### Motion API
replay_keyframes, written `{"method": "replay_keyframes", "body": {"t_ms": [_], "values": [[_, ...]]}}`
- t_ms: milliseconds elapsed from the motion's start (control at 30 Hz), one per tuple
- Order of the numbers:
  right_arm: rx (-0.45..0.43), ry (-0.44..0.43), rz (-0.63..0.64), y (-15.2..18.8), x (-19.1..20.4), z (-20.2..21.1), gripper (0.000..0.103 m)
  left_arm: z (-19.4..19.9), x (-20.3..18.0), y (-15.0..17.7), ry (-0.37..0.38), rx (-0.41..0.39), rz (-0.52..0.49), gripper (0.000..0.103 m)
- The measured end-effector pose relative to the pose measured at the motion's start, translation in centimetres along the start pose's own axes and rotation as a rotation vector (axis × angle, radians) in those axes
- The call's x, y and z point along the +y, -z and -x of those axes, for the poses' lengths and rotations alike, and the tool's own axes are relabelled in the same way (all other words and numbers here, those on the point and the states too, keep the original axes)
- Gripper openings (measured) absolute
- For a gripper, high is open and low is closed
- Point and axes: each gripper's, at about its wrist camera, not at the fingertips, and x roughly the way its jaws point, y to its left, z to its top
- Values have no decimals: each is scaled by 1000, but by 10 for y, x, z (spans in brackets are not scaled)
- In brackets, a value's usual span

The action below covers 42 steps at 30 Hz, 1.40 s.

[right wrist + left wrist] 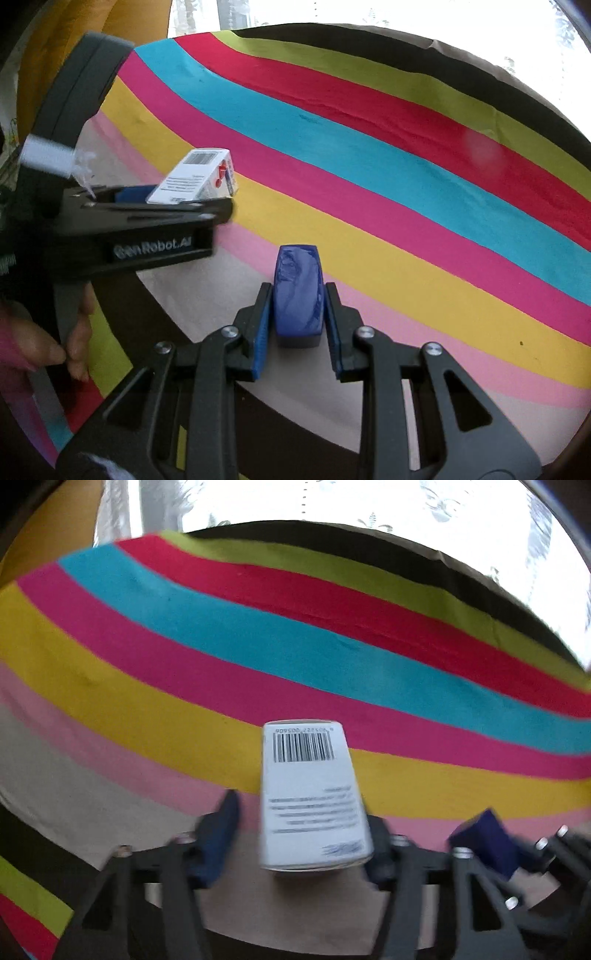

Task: Organize rigid objects
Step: 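Grasp the white barcode box with the left tool while the right tool holds the blue cap, then carry the barcode box and blue cap over the white open box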

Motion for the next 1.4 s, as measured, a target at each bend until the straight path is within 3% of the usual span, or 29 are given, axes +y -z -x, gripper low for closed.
{"method": "replay_keyframes", "body": {"t_ms": [100, 267, 500, 700, 833, 933, 1400], "values": [[2, 11, 8, -6, 23, 0, 31, 0, 5, 0, 25, -6, -22, 41], [3, 26, 18, -8, 2, -7, 31, 1, 10, -1, 63, -9, -17, 41], [2, 22, 10, 4, 1, 5, 31, 11, 19, 8, 72, -9, -13, 41], [4, 47, 12, 2, 1, 0, 31, 17, 17, 12, 53, -6, -81, 41], [36, 71, -85, 1, 1, 2, 31, 24, 23, 15, 84, 53, -94, 41], [78, 121, -83, 0, 15, 5, 31, 35, 24, 26, 92, 64, -127, 41], [166, 155, -204, 21, 53, 30, 31, 91, 34, 79, 201, 141, -197, 41]]}}
